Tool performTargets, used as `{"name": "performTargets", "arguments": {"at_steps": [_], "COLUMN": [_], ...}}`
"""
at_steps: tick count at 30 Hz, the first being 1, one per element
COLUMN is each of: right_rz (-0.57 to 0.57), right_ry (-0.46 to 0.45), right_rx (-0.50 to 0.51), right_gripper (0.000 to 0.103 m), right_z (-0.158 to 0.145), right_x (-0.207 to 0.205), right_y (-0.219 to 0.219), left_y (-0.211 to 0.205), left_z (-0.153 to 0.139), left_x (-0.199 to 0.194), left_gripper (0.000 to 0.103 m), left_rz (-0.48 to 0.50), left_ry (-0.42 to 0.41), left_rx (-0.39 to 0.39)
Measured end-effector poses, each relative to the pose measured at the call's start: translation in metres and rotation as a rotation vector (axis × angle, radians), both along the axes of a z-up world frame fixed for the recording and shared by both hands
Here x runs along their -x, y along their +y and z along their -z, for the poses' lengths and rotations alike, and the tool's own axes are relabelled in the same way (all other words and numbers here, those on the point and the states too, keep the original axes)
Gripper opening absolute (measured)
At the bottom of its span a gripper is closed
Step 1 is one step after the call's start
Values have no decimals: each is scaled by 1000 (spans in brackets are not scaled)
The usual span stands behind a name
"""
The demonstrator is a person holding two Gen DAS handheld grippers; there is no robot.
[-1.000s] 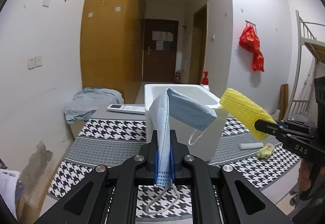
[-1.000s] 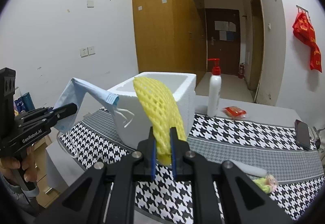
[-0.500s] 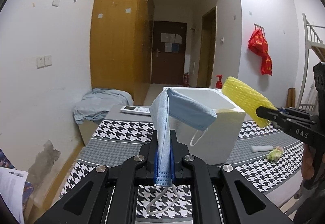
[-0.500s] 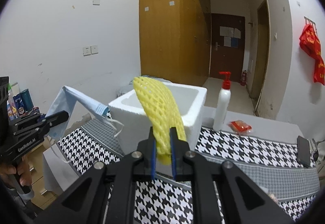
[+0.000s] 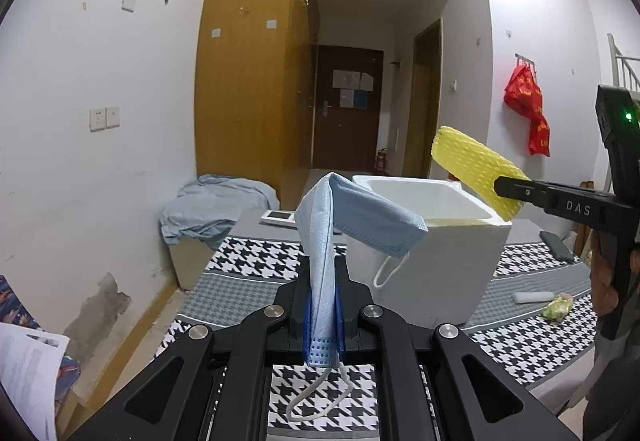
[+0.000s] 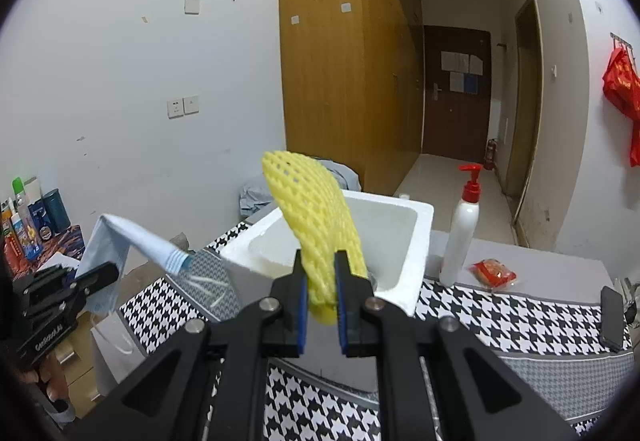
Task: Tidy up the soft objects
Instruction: 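Hold the sponge over the foam box and open the right tool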
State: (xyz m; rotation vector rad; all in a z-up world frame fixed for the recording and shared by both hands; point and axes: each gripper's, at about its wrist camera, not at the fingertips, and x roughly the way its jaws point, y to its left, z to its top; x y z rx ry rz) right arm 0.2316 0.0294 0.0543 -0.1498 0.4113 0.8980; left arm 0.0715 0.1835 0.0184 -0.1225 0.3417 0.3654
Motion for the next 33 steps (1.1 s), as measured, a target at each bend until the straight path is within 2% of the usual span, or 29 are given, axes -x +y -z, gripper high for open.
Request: {"name": "performTargets", "arguments": {"at_steps": [22,33], "right_rz": [56,75], "right_ry": [57,65], "right_rx": [47,91], "right_gripper": [15,15], "right_z": [3,5], "right_x": [-41,-43], "right_y": [34,51], "left_y": [13,18], "left_z": [9,11], "left_x": [-9,-3], "left_gripper": [9,9], "left_rz": [-21,-22], "left_ry": [1,2], "left_rx": [17,40]}}
